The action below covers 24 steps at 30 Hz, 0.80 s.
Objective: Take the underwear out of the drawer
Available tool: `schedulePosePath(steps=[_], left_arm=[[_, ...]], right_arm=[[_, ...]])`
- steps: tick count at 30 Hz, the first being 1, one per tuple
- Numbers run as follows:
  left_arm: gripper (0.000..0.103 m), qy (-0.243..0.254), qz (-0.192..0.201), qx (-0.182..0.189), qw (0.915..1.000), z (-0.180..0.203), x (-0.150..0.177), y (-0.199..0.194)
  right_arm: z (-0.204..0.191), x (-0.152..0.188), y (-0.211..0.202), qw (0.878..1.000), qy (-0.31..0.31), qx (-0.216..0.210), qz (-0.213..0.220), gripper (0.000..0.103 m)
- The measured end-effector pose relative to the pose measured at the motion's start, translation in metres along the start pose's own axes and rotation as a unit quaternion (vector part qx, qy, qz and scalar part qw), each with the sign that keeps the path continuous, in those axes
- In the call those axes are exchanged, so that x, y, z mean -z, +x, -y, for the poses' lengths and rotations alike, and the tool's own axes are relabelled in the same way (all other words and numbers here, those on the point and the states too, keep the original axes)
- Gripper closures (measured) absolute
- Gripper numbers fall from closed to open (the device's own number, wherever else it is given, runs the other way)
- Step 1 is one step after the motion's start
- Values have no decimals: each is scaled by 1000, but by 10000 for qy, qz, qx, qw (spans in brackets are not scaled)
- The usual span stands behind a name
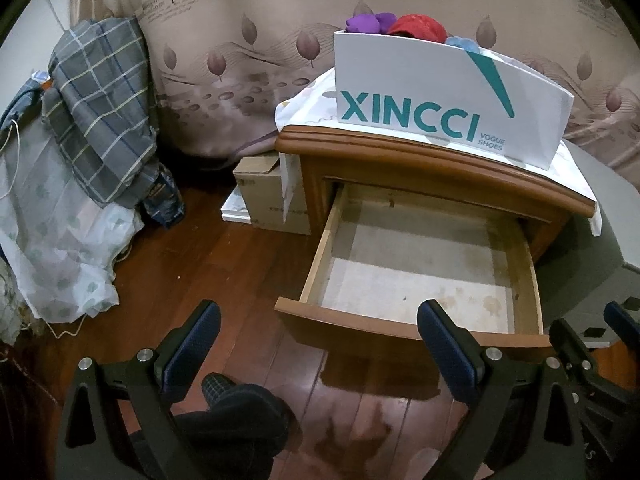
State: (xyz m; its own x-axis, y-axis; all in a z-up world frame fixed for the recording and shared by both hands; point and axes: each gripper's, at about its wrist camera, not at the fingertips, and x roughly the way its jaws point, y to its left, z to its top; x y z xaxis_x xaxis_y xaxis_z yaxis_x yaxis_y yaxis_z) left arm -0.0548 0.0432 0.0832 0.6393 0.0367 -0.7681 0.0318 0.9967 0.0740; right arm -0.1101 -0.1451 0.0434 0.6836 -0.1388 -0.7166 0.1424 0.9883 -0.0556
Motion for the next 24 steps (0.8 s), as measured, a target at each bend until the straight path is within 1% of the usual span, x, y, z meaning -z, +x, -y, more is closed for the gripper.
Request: schedulePosePath(steps=[9,15,22,24], left_arm=[[5,-34,-47,-18,10000,1,-1,4],[5,-139,-164,87,9997,-2,0,8],[5,-151,-202,133,9996,-3,2,13],[5,-180,-161,133,9996,-4,3,13]], right_arm=[[1,1,3,10000,9,-30,-54,24],[0,1,4,10000,3,-48,-77,24],[-4,4,5,9999,-69,-78,-129,24],[-5,4,5,9998,-89,-77,-131,24]])
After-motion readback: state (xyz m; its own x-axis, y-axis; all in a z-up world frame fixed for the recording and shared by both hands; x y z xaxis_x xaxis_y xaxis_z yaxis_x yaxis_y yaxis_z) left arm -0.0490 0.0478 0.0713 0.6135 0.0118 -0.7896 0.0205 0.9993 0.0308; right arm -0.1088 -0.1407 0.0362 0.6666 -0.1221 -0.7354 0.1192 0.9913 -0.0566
